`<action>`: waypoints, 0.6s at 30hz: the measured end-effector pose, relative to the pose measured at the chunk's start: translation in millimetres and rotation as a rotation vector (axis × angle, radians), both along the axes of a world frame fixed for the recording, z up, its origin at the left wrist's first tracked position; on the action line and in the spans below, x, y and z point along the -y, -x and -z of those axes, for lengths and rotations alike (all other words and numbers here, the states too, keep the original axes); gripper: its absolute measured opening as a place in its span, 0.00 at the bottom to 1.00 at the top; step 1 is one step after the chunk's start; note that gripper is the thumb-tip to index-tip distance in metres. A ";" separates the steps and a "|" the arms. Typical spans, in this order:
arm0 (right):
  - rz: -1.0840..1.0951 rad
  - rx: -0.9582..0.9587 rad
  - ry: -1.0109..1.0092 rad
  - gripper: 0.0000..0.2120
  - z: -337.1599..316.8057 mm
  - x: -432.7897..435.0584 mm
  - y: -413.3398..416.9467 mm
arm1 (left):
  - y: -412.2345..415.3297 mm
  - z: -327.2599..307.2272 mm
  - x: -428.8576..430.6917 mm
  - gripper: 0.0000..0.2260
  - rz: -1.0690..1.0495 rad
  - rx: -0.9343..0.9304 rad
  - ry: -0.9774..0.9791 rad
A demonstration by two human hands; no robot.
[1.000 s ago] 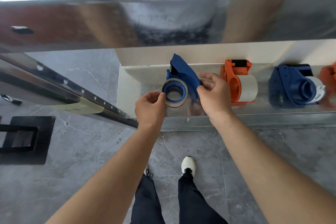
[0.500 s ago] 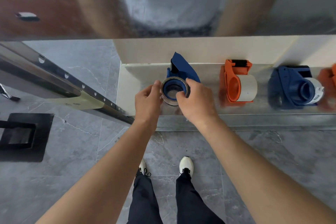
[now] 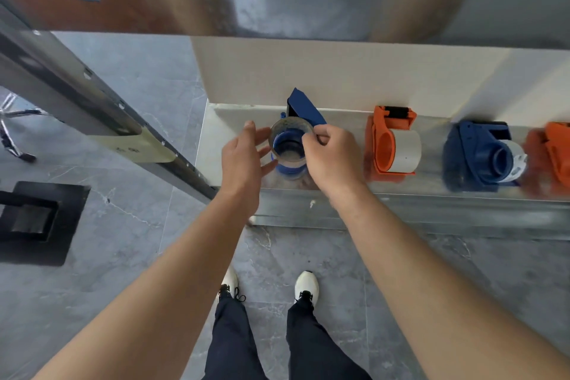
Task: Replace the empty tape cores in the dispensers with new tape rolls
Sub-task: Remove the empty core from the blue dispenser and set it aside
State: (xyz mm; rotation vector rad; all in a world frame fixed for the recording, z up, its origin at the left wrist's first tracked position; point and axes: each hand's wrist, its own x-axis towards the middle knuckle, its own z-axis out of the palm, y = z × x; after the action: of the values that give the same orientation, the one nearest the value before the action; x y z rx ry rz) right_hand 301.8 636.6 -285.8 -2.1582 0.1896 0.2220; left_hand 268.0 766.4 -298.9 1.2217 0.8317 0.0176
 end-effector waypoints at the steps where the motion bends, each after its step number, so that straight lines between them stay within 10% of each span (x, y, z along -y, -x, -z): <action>1: 0.017 0.011 -0.011 0.11 -5.1 1.7 1.6 | 1.8 -5.2 1.1 0.19 -0.010 0.012 0.007; 18: 0.147 0.257 -0.213 0.12 -126.6 51.1 59.4 | 56.3 -130.9 47.6 0.14 0.185 0.346 -0.073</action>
State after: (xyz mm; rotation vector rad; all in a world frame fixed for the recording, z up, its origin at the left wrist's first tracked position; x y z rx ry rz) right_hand 242.4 585.5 -159.2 -1.9298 0.1675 -0.1152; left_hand 211.7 718.8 -168.0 1.3146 0.4188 0.1066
